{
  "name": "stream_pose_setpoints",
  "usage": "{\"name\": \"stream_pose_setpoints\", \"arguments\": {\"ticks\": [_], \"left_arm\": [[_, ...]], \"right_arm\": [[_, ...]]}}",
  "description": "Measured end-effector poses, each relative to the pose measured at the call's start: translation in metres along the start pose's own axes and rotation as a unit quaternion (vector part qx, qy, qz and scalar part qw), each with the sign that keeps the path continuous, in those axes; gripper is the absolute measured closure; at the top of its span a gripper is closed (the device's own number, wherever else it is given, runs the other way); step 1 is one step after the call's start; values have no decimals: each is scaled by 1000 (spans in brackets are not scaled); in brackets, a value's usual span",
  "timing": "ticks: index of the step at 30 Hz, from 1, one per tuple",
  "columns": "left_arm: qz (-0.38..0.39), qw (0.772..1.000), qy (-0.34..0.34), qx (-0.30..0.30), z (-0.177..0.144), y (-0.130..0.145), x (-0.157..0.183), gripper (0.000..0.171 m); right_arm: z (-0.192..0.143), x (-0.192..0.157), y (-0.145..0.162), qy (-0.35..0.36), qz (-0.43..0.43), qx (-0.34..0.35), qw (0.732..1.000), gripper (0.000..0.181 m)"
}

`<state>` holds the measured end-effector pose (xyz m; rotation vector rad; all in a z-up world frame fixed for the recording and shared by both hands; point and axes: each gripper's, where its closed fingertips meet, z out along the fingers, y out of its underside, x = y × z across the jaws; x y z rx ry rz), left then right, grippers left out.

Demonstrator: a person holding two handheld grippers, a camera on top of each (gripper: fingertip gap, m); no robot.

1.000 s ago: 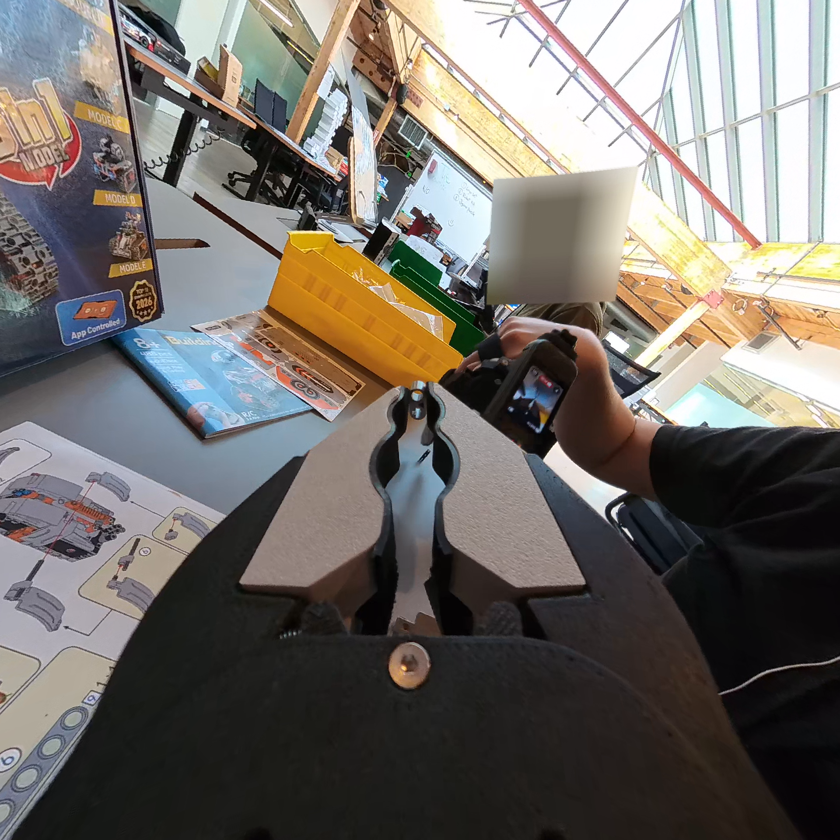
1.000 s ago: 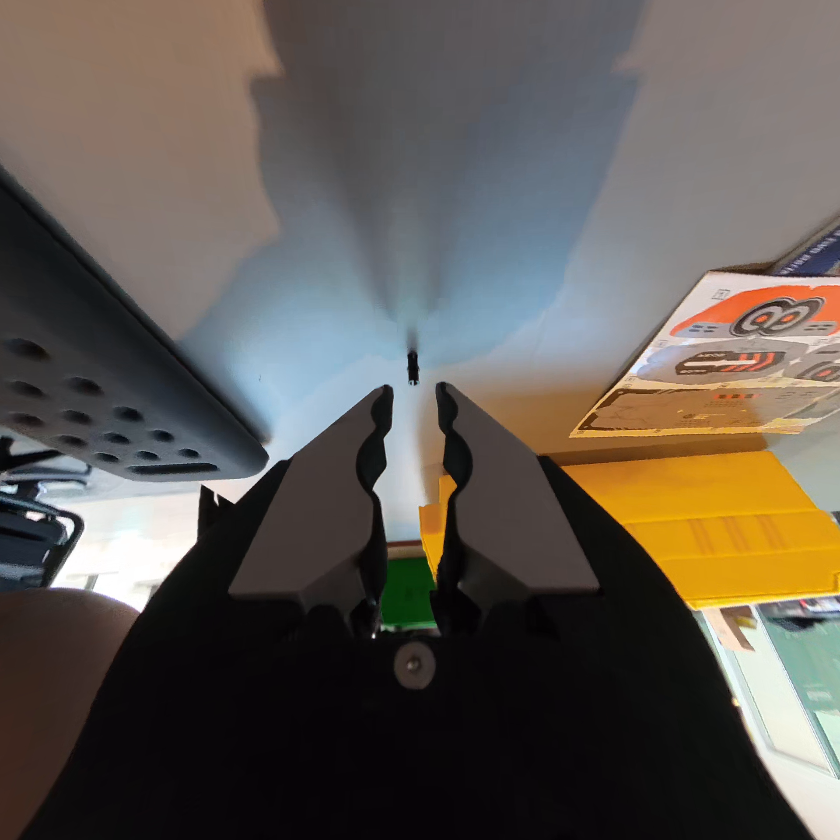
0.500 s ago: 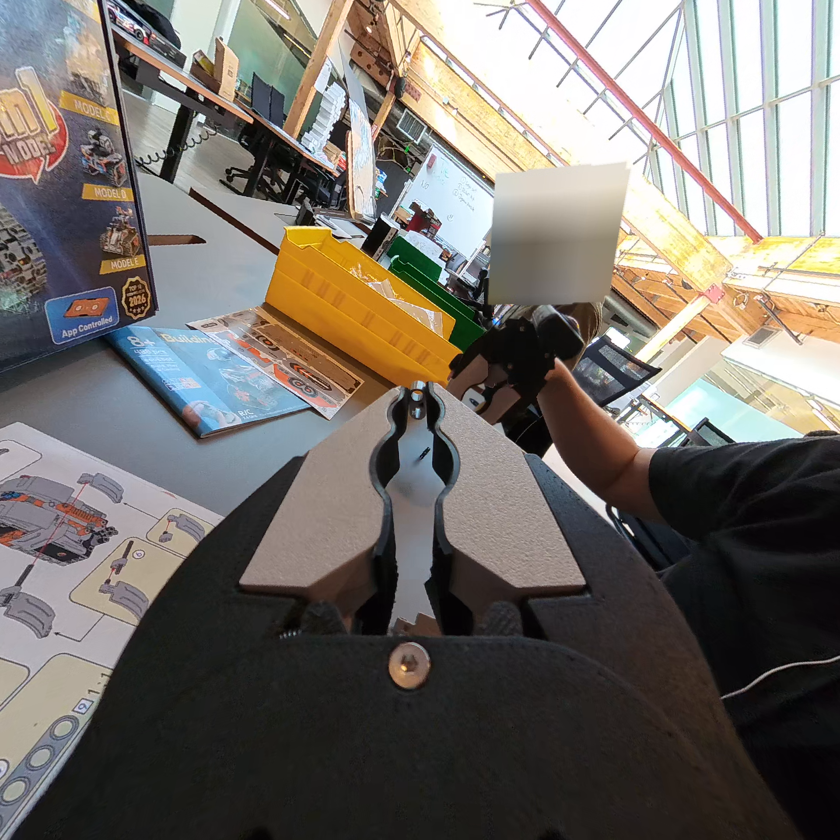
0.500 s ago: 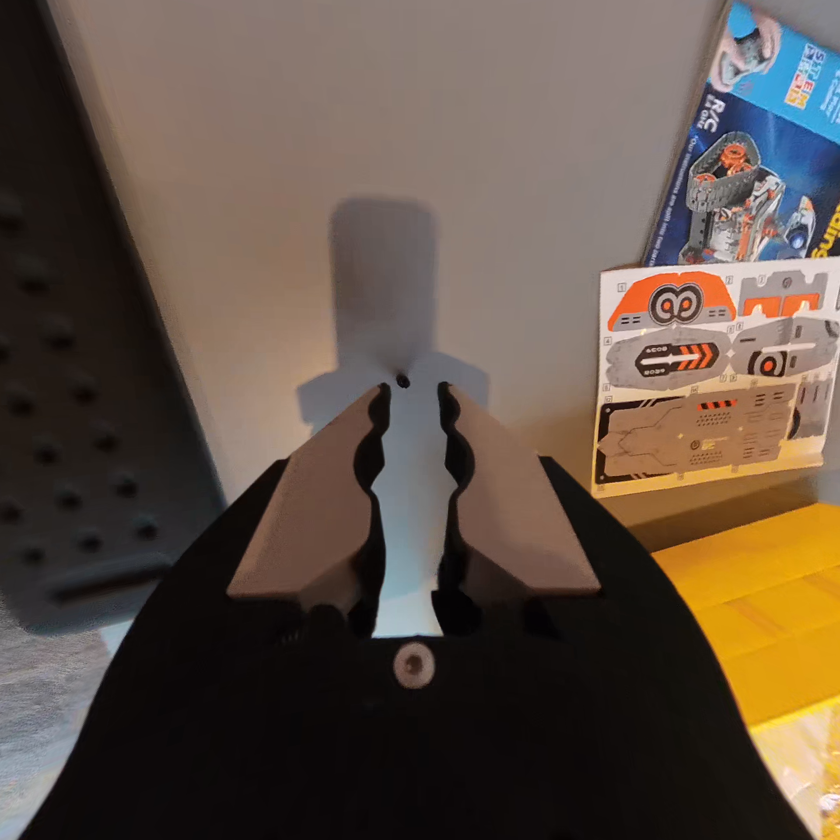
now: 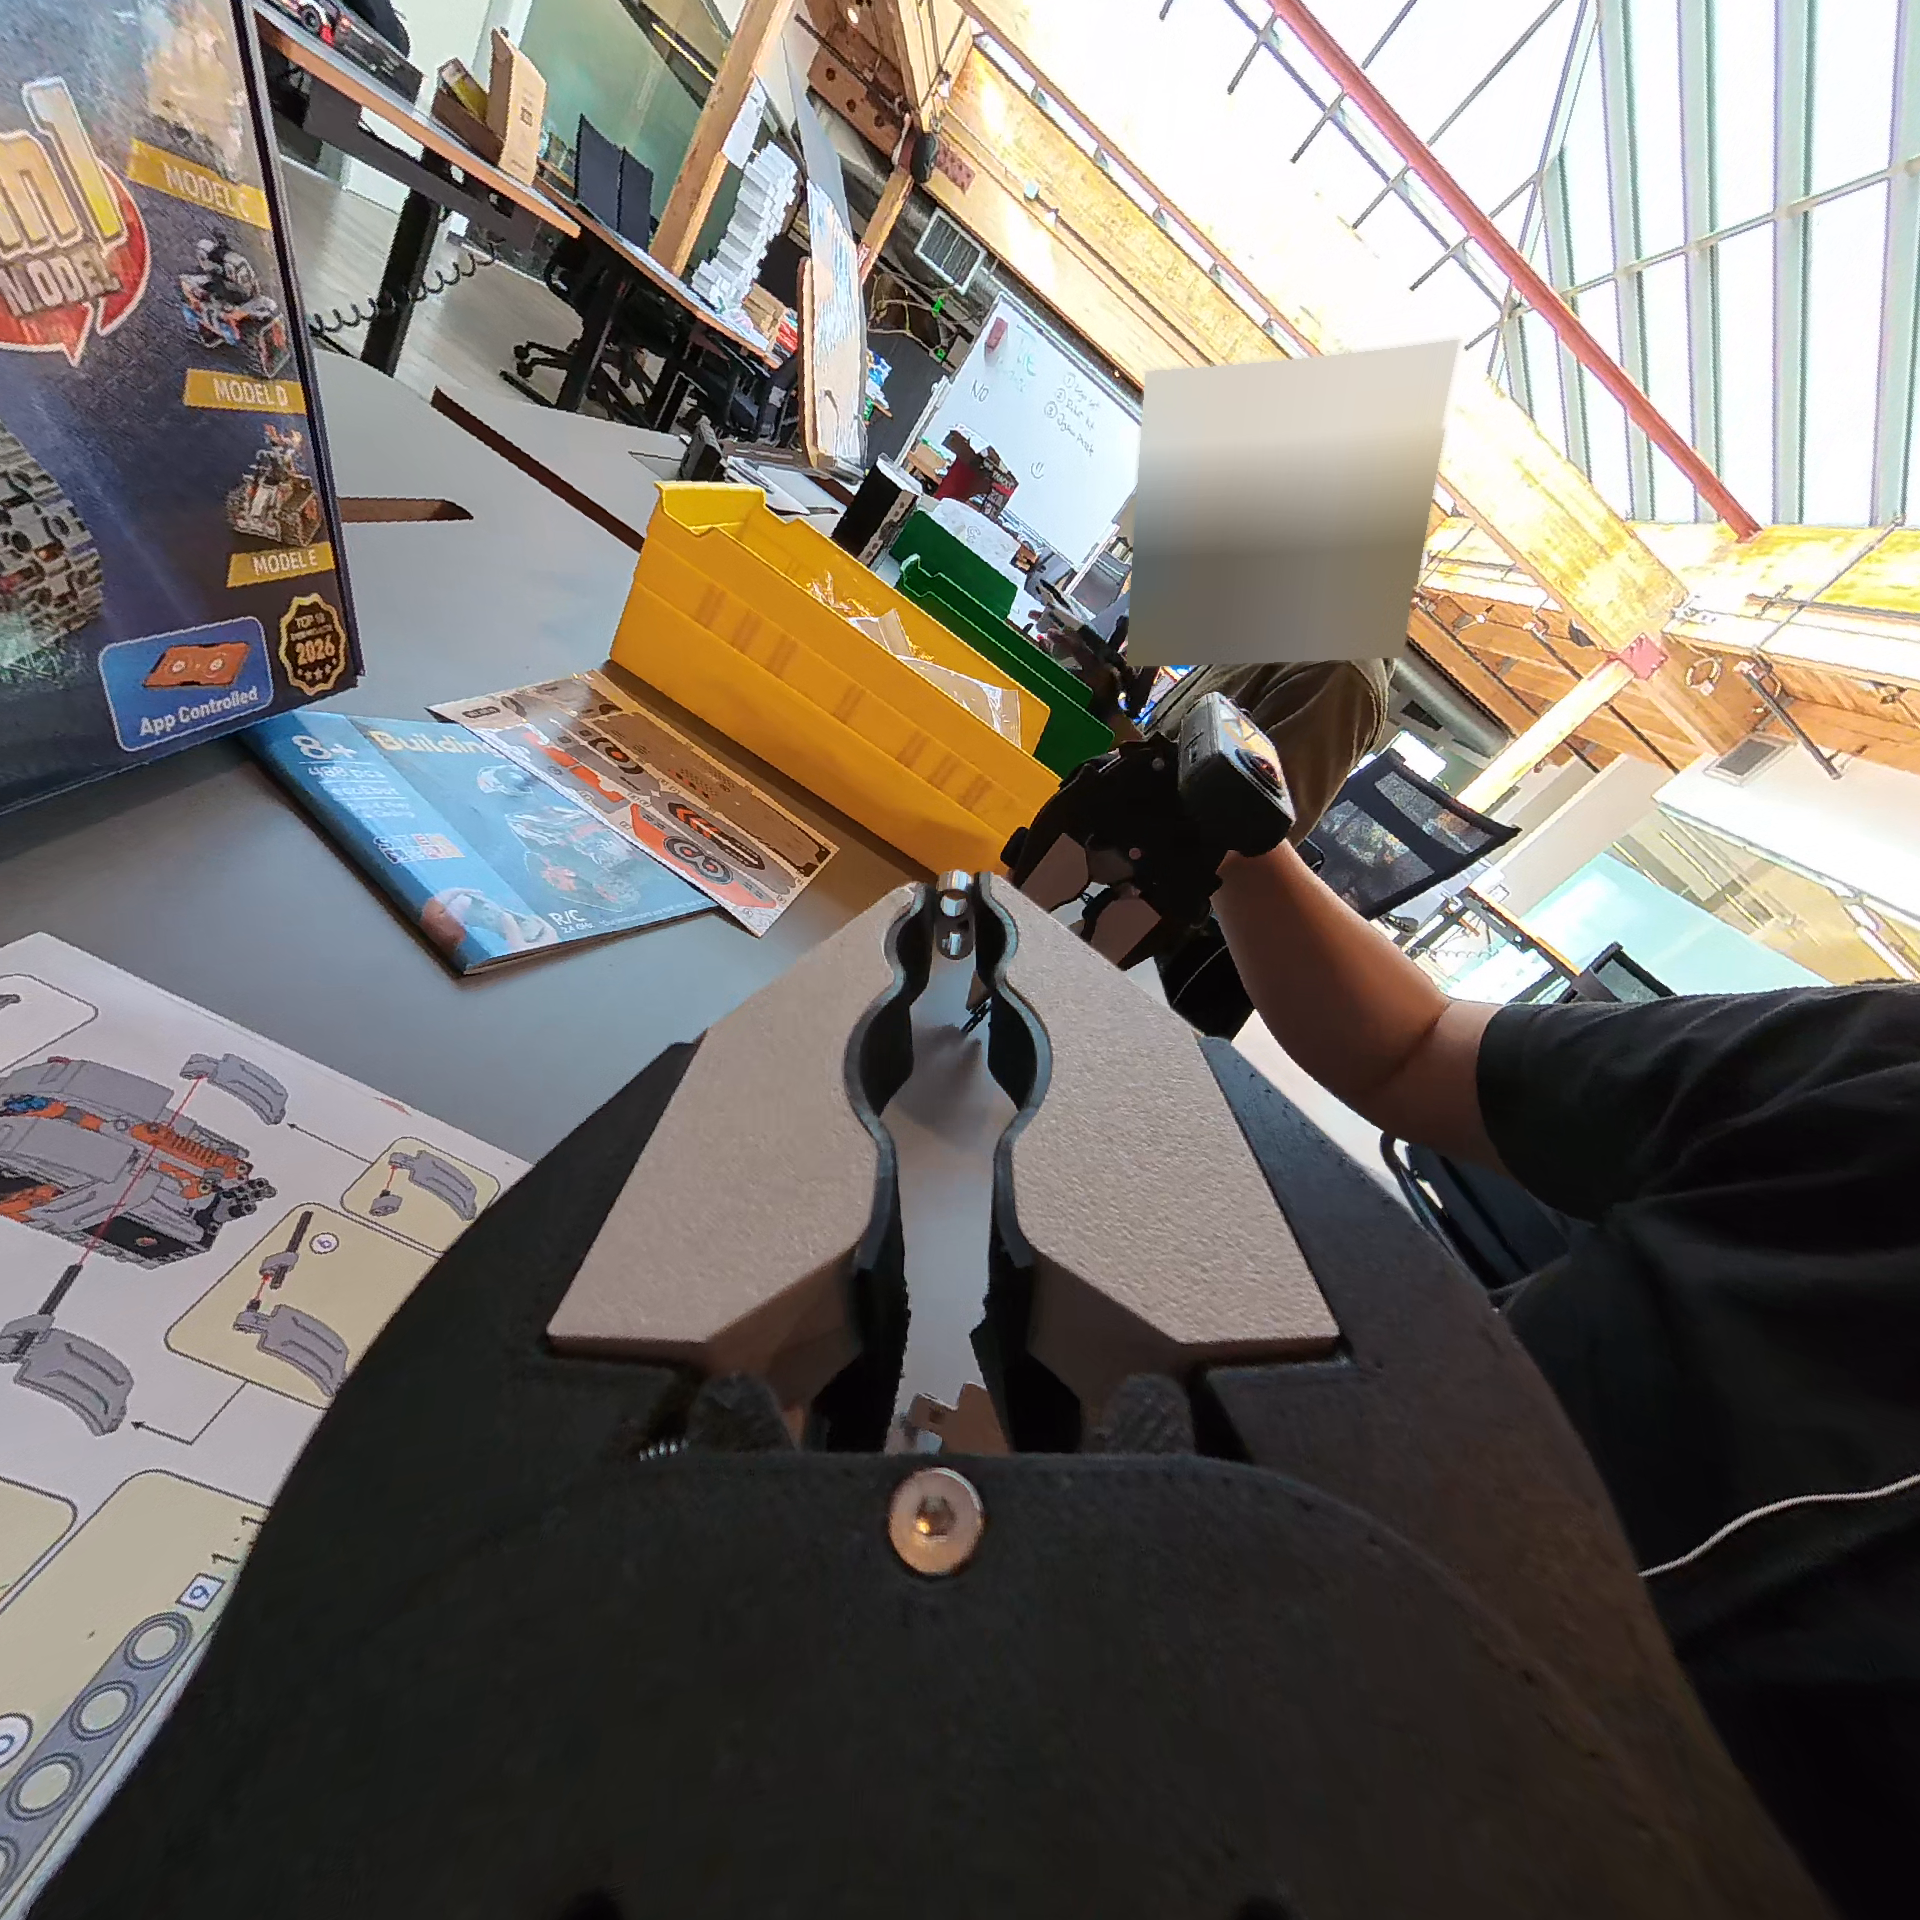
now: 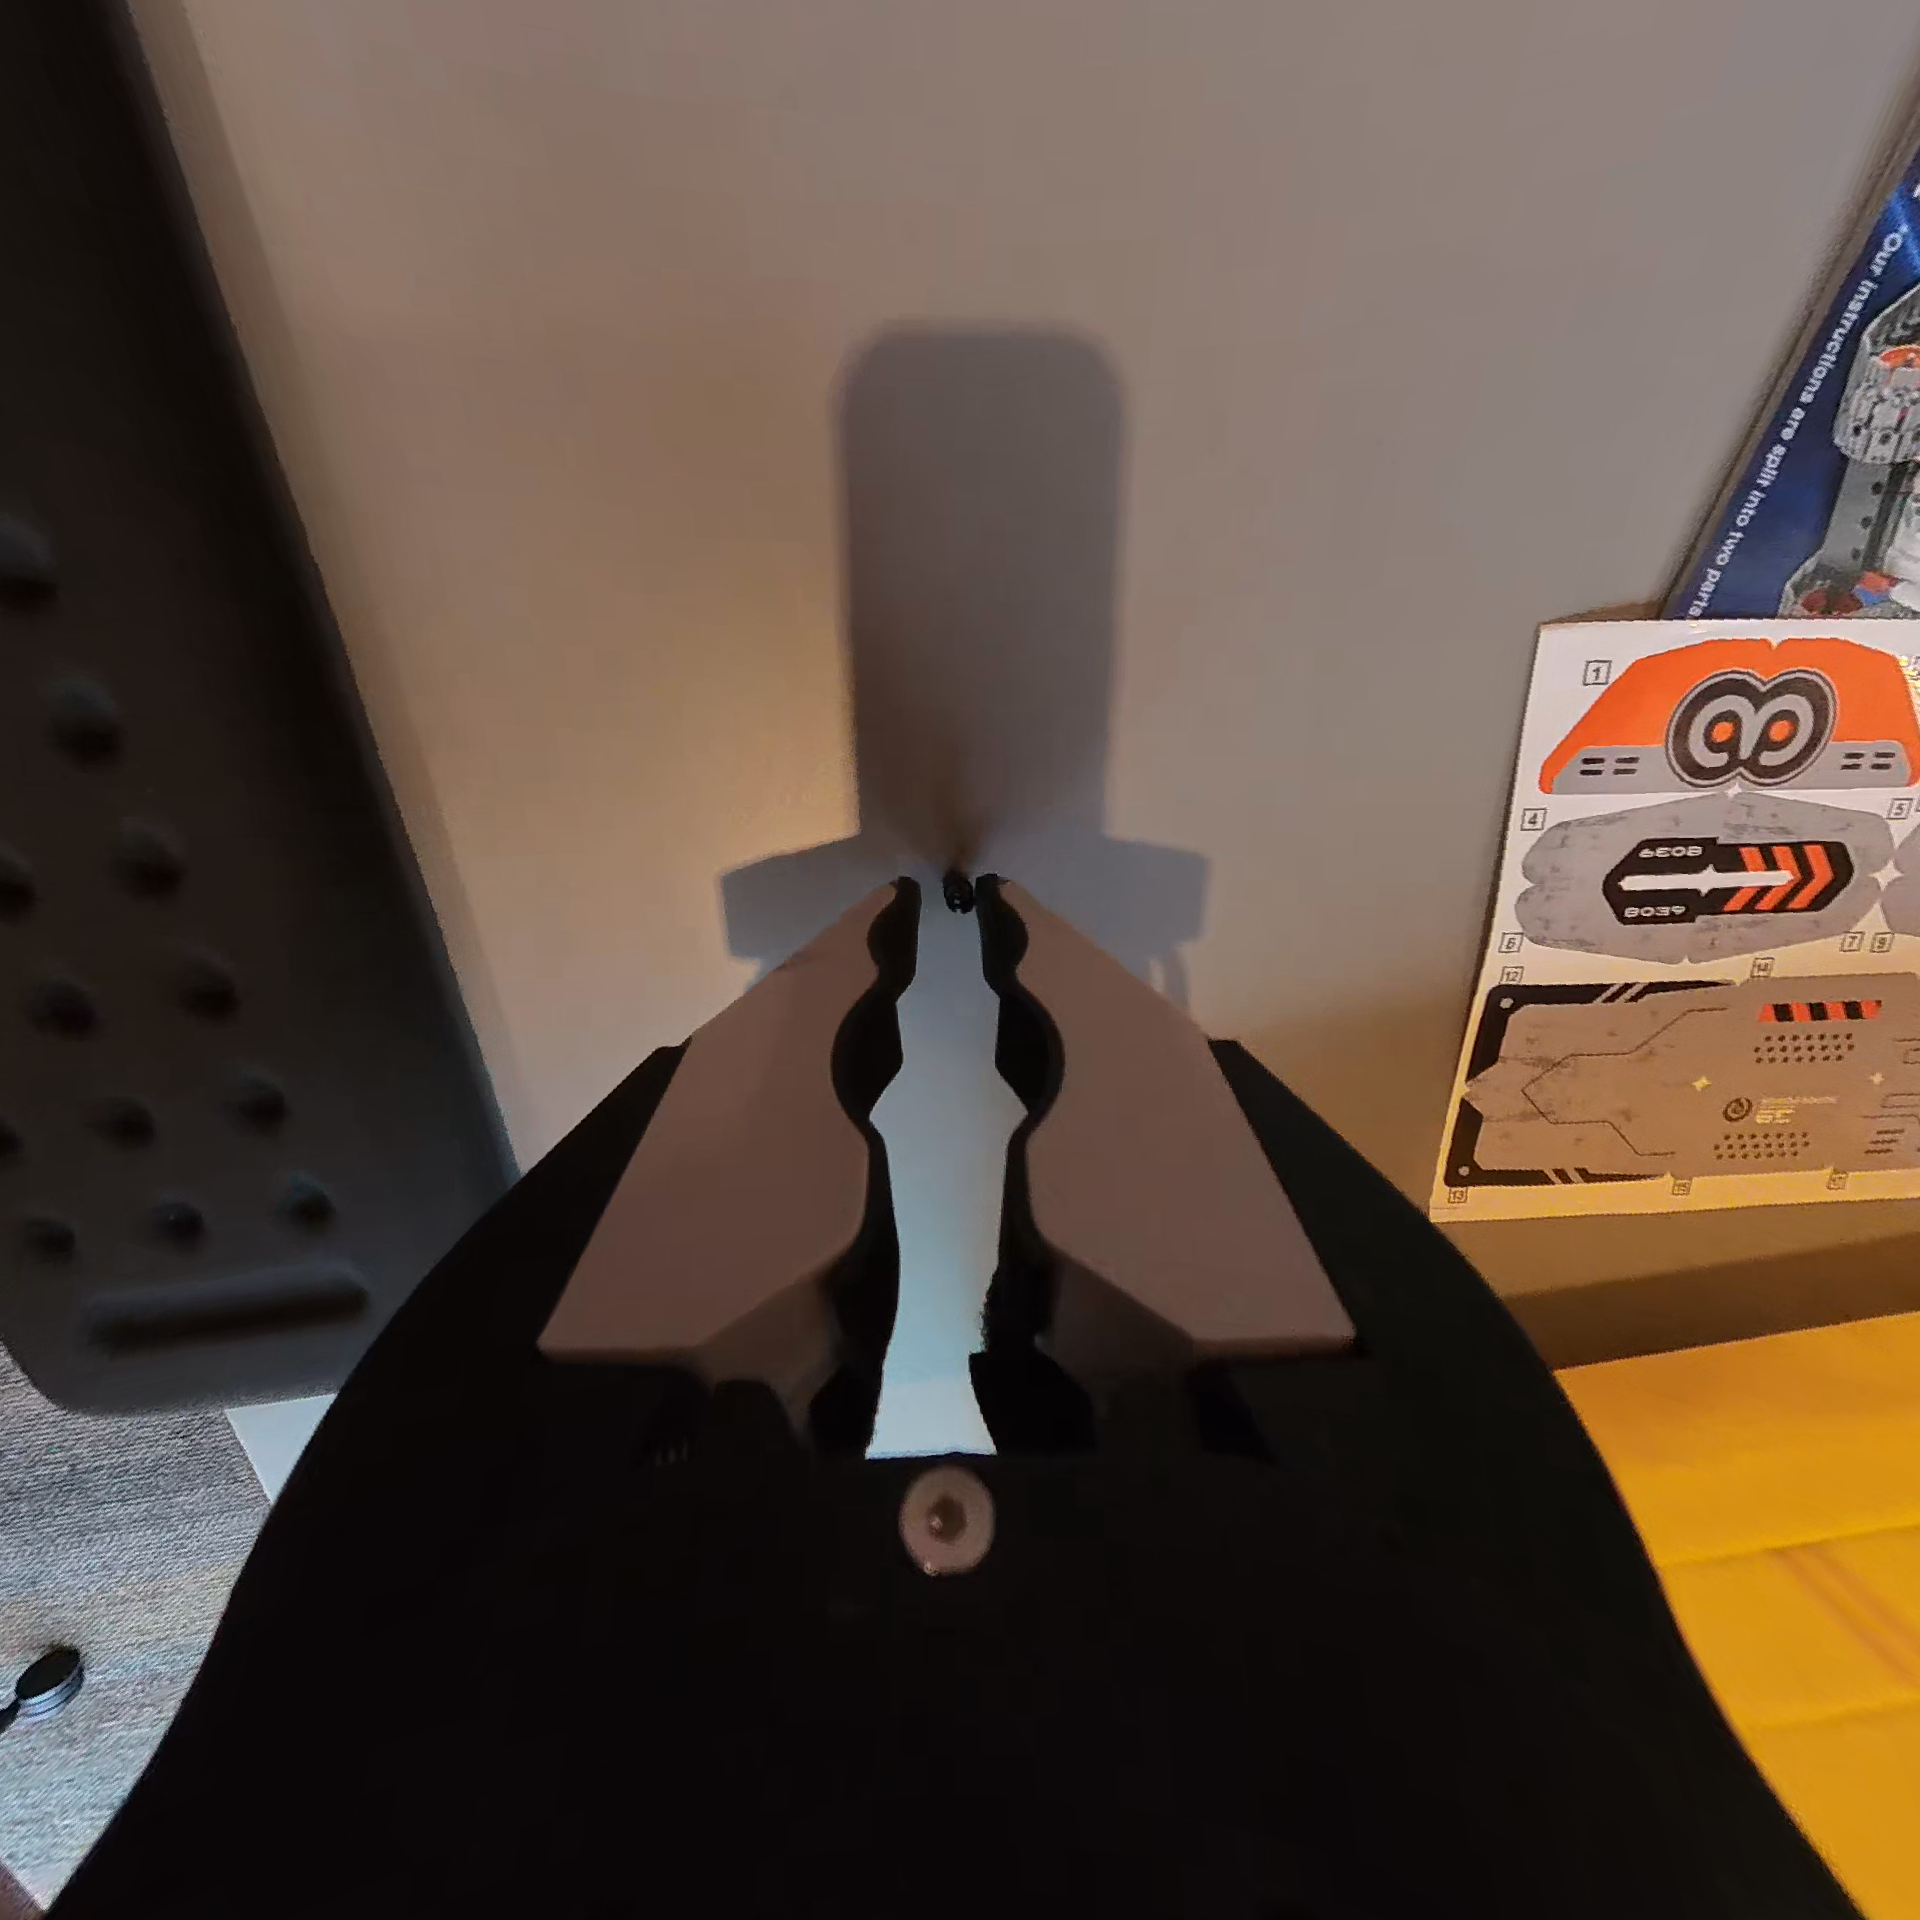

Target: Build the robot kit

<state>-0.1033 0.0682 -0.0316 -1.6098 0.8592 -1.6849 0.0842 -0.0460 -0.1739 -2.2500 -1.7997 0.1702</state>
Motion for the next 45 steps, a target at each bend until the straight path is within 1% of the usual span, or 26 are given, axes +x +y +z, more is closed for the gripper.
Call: {"name": "stream_pose_setpoints", "arguments": {"ticks": [7, 10, 13, 16, 19, 22, 25, 29, 32, 34, 36, 41, 45], "left_arm": [[-3, 1000, -1, -4, 0, 2, -2, 167], [-5, 1000, -1, -6, 1, 3, -2, 167], [-5, 1000, -2, -10, 2, 4, -3, 167], [-5, 1000, -1, -13, 2, 5, -2, 167], [-8, 1000, 7, -18, 4, 7, 0, 167], [-14, 999, 29, -31, 10, 12, 7, 167], [-21, 996, 79, -37, 16, 16, 23, 167], [-31, 990, 135, -29, 21, 15, 44, 168], [-47, 985, 164, -15, 21, 11, 52, 167], [-65, 980, 187, 3, 18, 5, 55, 167], [-82, 975, 208, 13, 15, 2, 58, 167], [-92, 969, 228, 12, 15, 2, 60, 167], [-97, 967, 236, 13, 19, 3, 62, 167]], "right_arm": [[-1, 2, 1, 4, 4, 2, 1000, 177], [-3, 1, -4, 1, 9, 17, 1000, 177], [-3, 0, -2, -3, 12, 12, 1000, 177], [-9, 0, -14, 3, 4, 47, 999, 178], [-28, 3, -46, 32, -29, 139, 989, 178], [-55, 6, -86, 67, -62, 252, 964, 178], [-81, 10, -125, 100, -84, 346, 929, 179], [-117, 23, -183, 168, -107, 458, 866, 178], [-137, 32, -216, 225, -112, 515, 820, 178], [-139, 37, -226, 262, -114, 530, 799, 179], [-136, 36, -229, 281, -117, 544, 782, 179], [-130, 36, -224, 308, -109, 547, 771, 179], [-128, 35, -220, 305, -106, 550, 770, 179]]}}
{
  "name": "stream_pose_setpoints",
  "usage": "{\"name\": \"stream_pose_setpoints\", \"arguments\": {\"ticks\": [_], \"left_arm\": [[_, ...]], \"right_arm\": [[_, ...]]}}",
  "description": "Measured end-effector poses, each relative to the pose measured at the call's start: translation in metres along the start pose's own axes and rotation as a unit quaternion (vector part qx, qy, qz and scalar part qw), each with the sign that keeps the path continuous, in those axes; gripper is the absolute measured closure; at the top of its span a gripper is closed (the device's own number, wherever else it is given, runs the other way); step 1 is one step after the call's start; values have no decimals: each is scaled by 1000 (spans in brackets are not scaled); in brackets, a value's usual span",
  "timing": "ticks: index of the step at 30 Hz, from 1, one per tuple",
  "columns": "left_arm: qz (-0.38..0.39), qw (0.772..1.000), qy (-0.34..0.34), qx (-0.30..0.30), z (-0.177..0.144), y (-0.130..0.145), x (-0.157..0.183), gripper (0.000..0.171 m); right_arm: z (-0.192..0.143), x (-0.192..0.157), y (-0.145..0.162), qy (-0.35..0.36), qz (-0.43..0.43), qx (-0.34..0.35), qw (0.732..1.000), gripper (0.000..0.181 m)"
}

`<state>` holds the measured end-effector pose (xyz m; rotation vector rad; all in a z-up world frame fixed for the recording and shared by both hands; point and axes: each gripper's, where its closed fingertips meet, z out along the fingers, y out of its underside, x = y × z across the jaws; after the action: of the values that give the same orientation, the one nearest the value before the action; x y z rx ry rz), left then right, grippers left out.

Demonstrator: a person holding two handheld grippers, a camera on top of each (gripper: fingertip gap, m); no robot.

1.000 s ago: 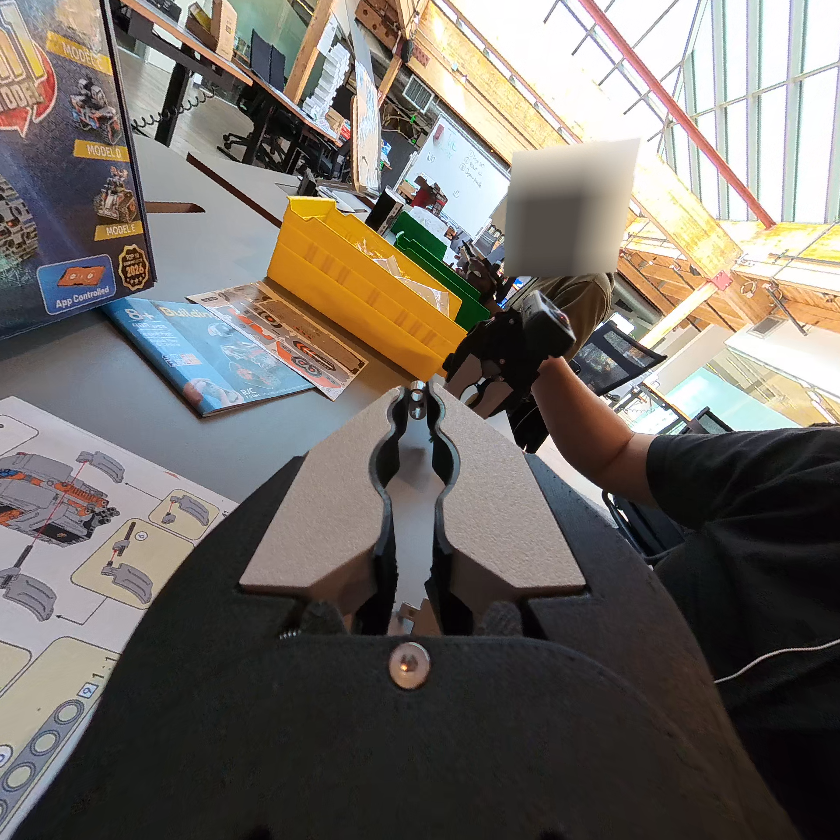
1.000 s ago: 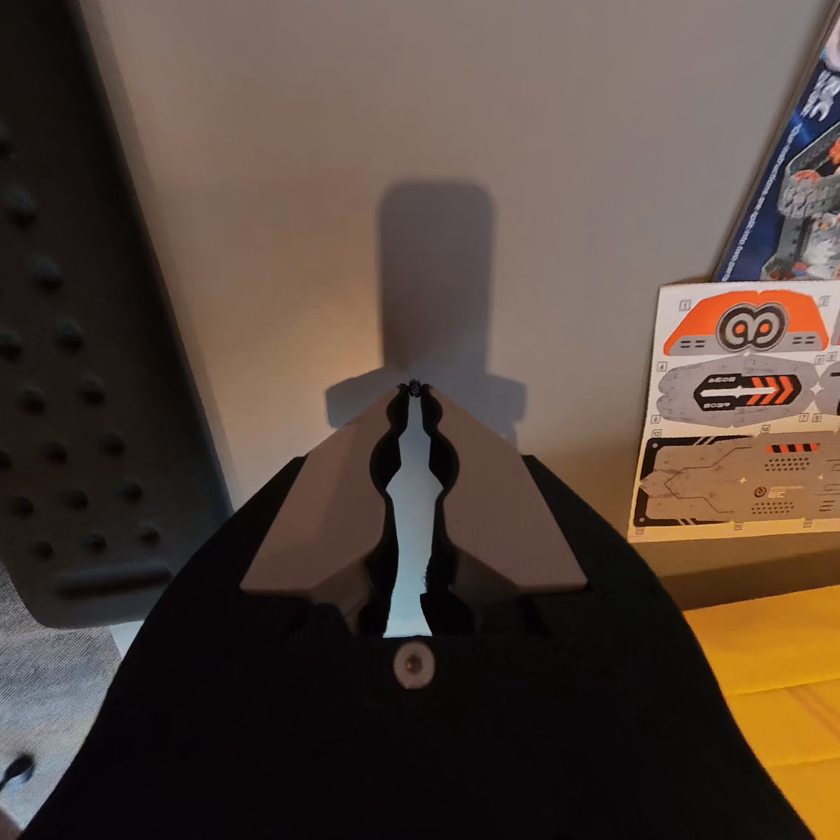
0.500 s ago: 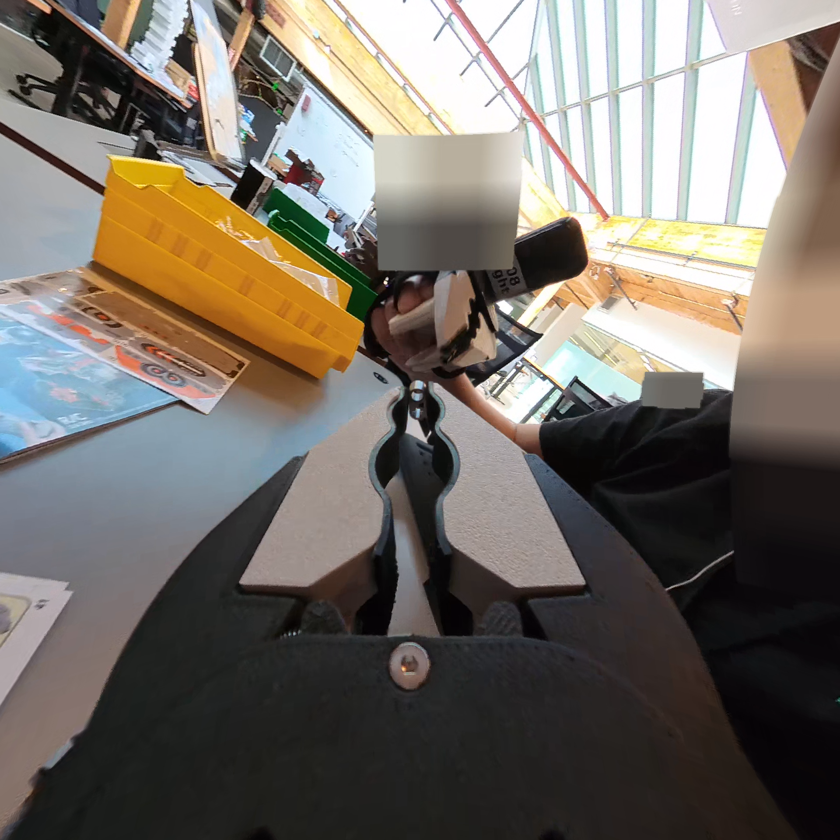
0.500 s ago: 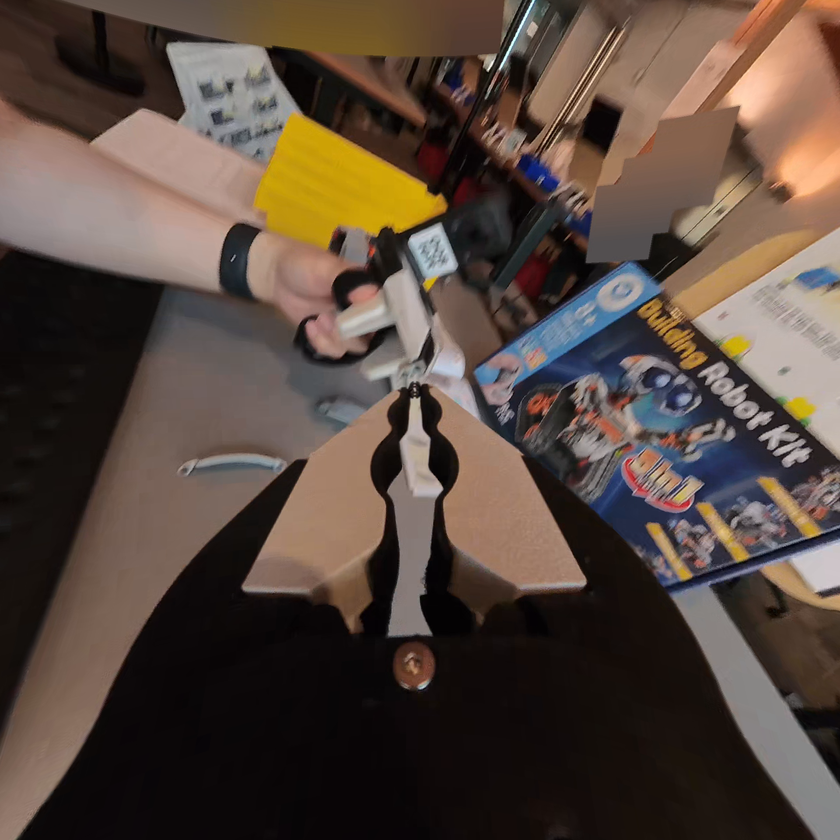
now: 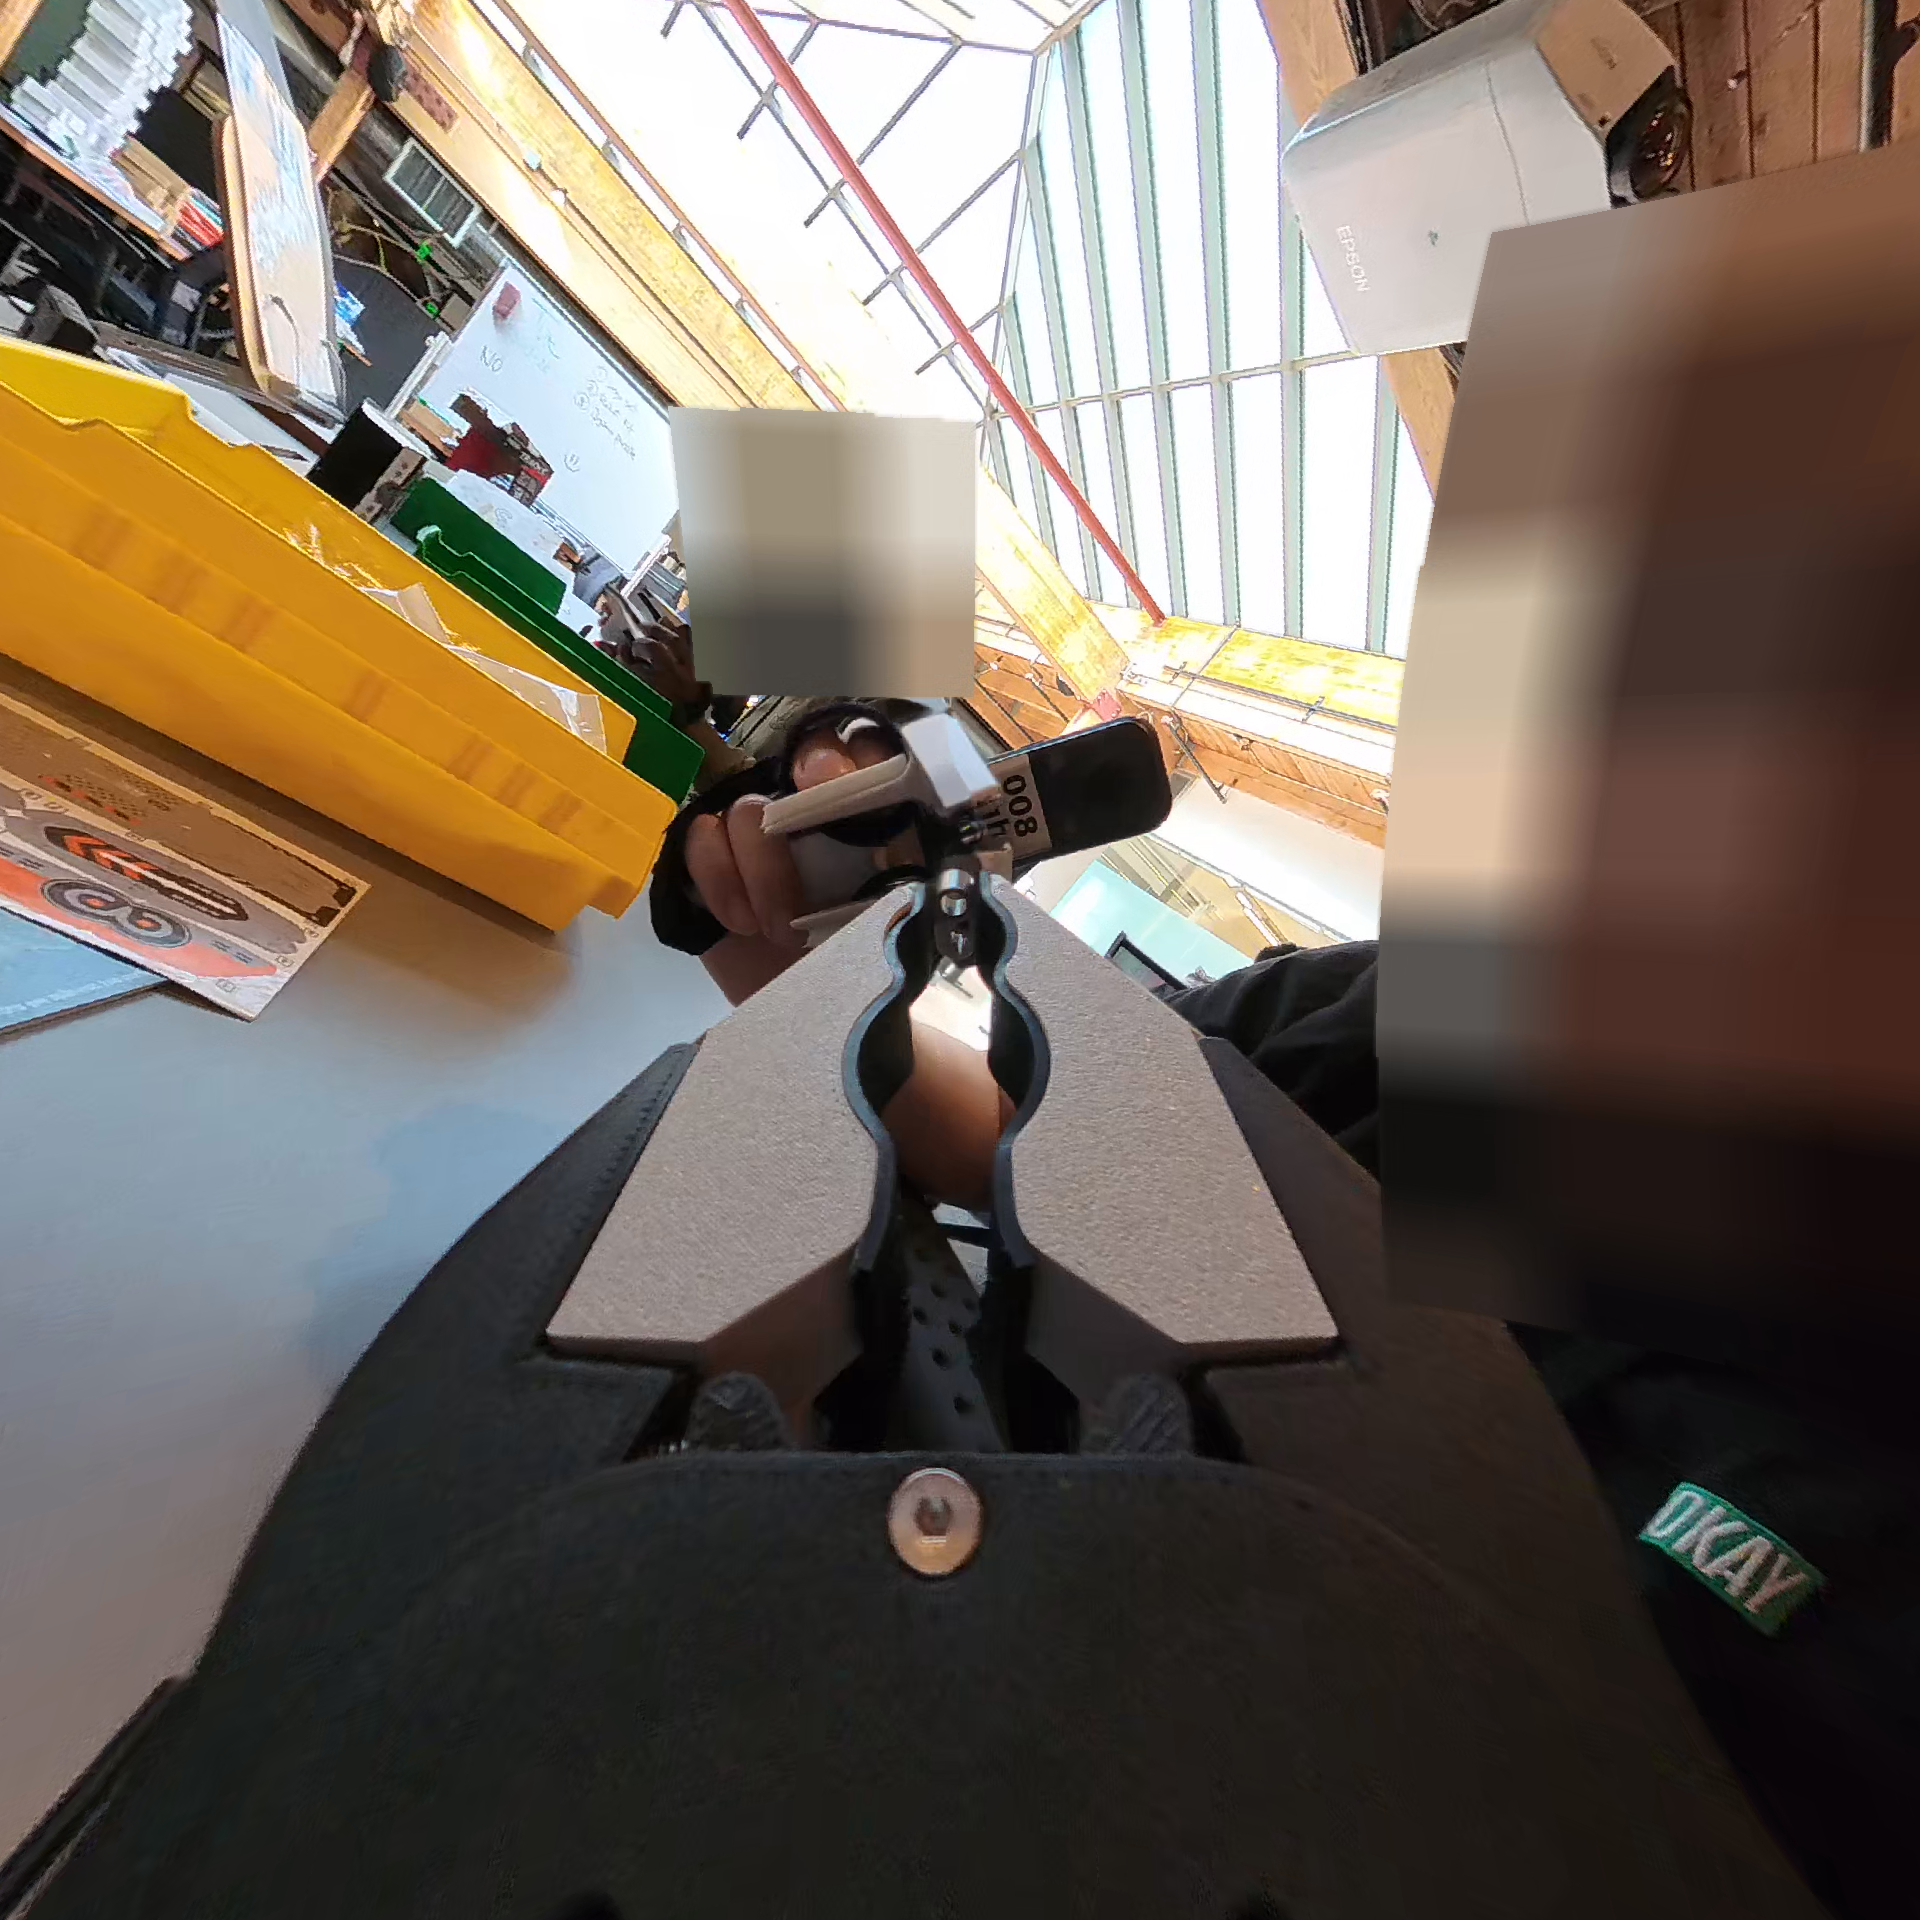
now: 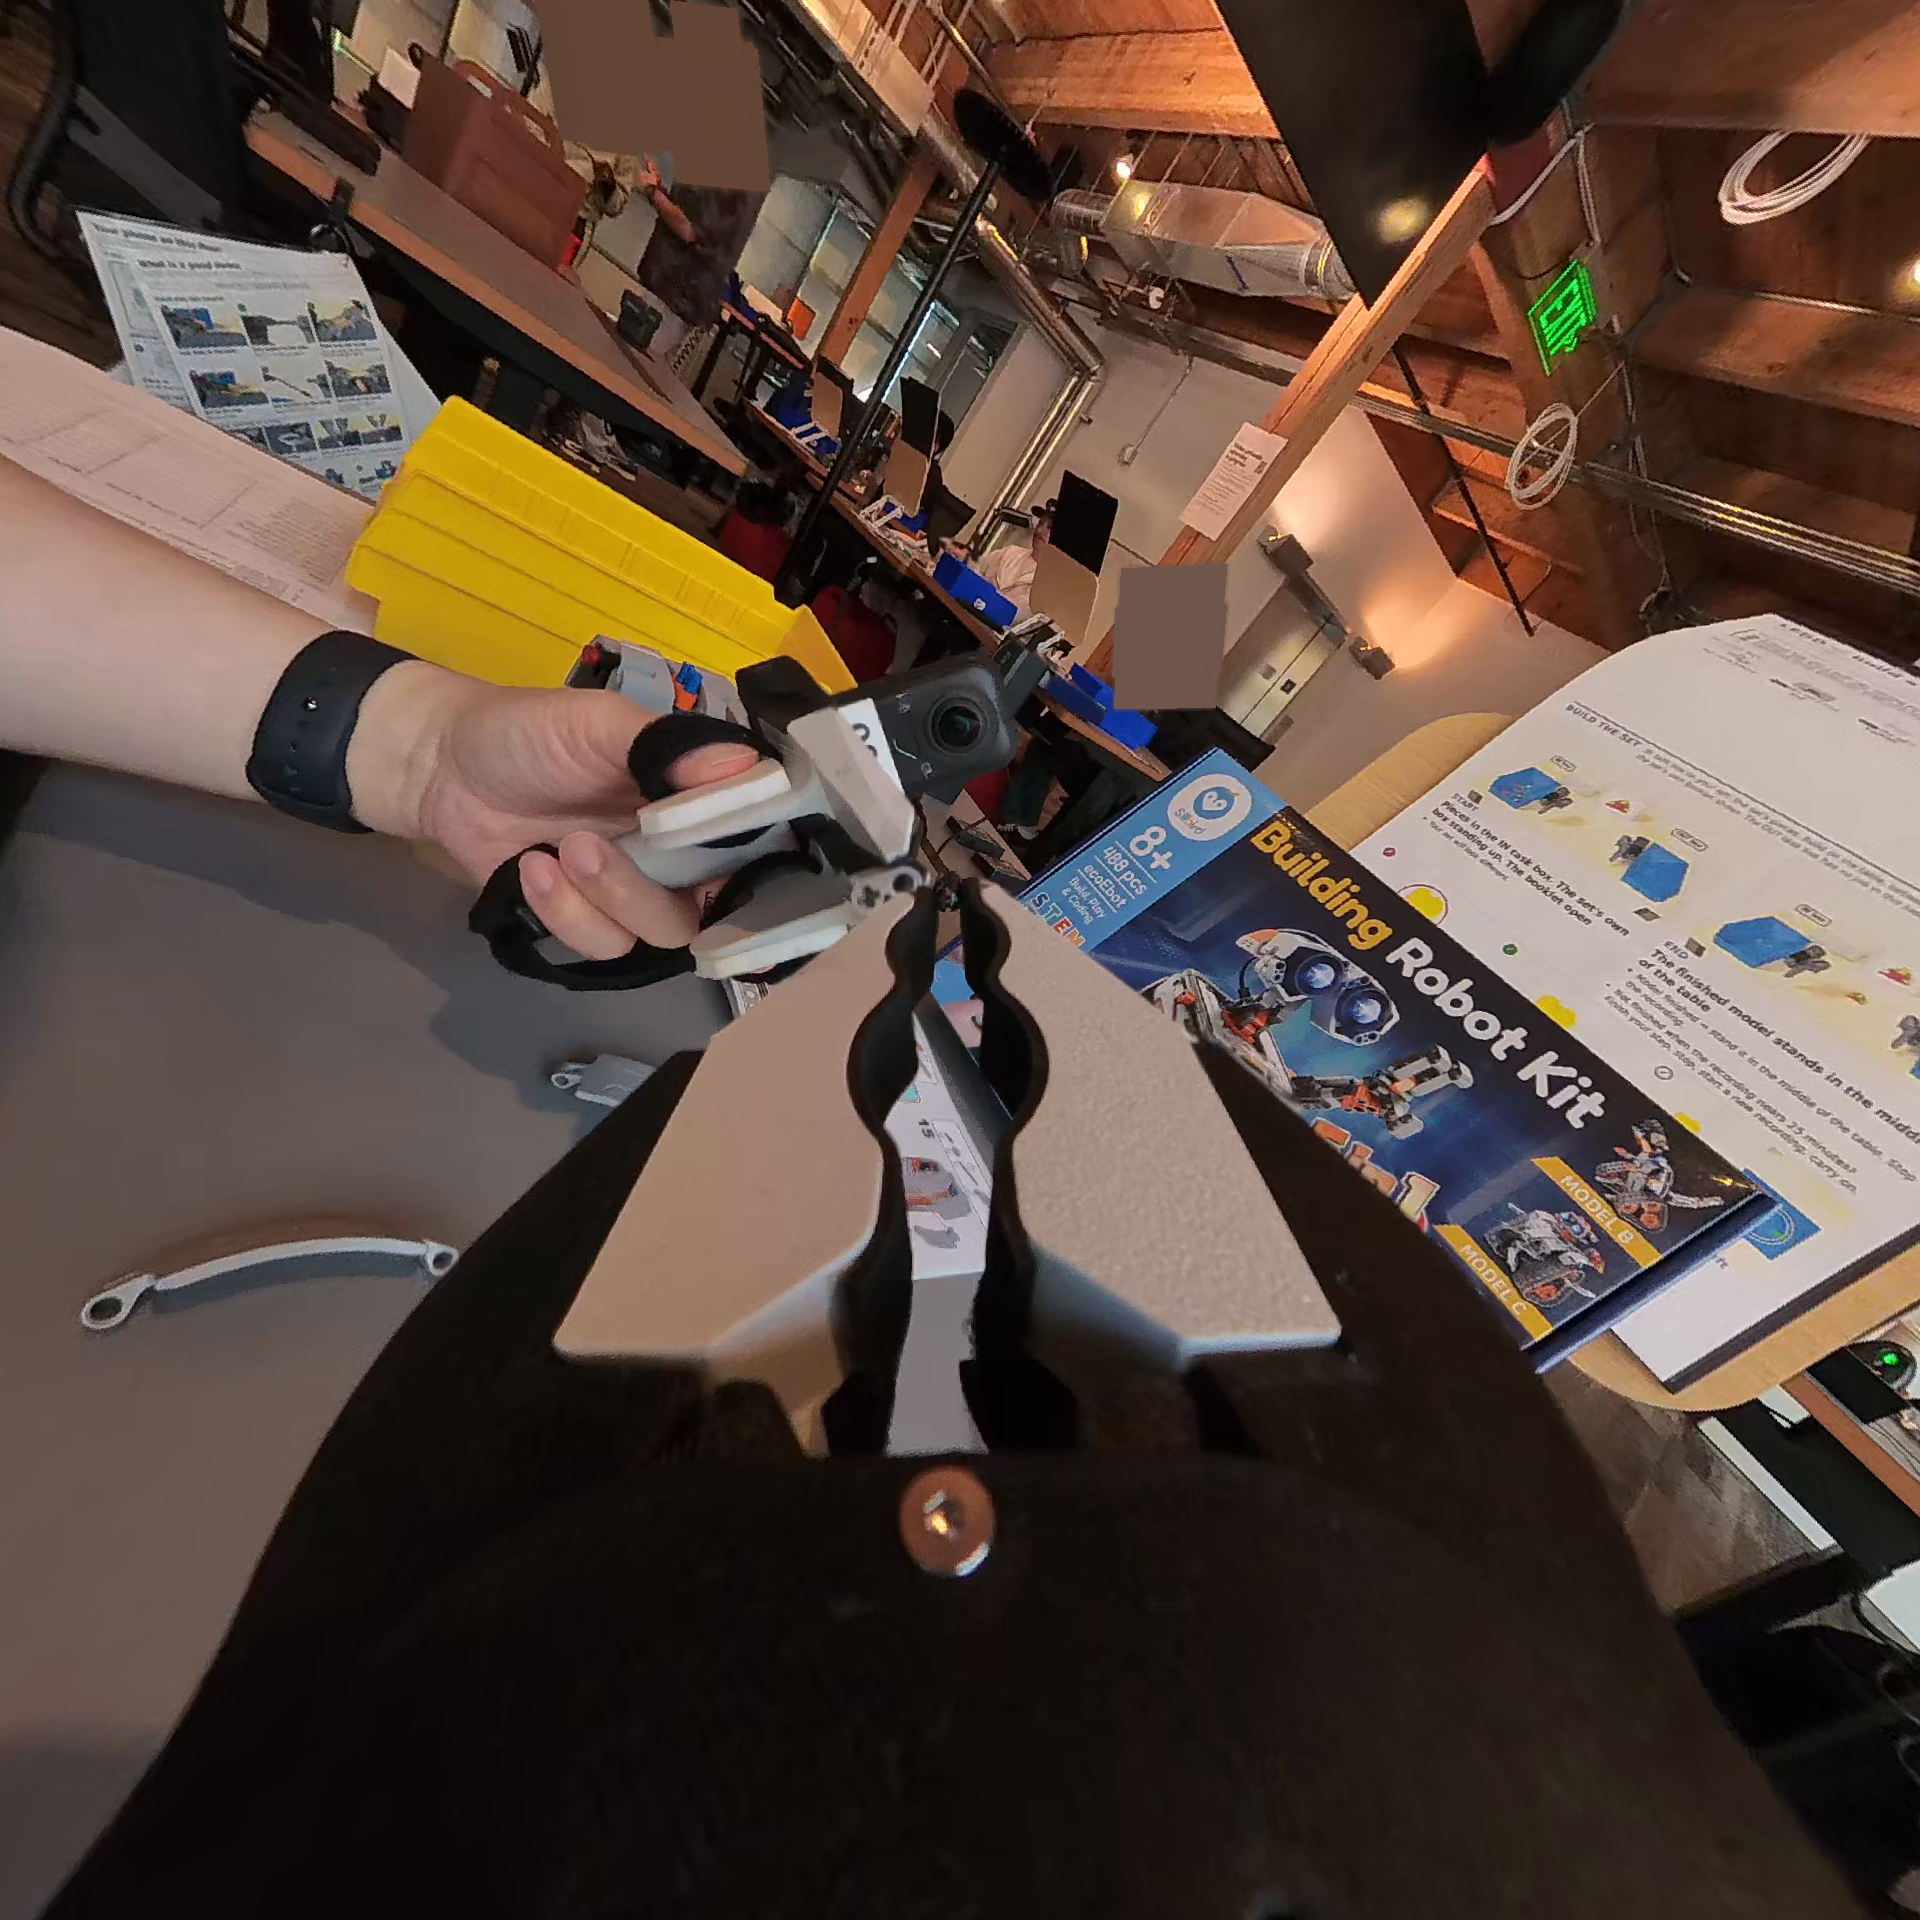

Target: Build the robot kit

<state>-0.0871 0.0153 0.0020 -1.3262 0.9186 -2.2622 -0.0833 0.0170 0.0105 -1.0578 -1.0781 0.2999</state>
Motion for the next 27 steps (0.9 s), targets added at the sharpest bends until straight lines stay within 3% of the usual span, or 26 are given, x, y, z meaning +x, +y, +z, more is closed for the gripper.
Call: {"name": "stream_pose_setpoints", "arguments": {"ticks": [18, 27], "left_arm": [[-11, 1000, 12, 17, 7, -1, 1, 167], [-6, 1000, -10, -16, 7, 7, -3, 167]], "right_arm": [[0, -6, 2, 5, -38, -10, 999, 179], [-4, -12, 8, -52, 8, -13, 999, 179]]}}
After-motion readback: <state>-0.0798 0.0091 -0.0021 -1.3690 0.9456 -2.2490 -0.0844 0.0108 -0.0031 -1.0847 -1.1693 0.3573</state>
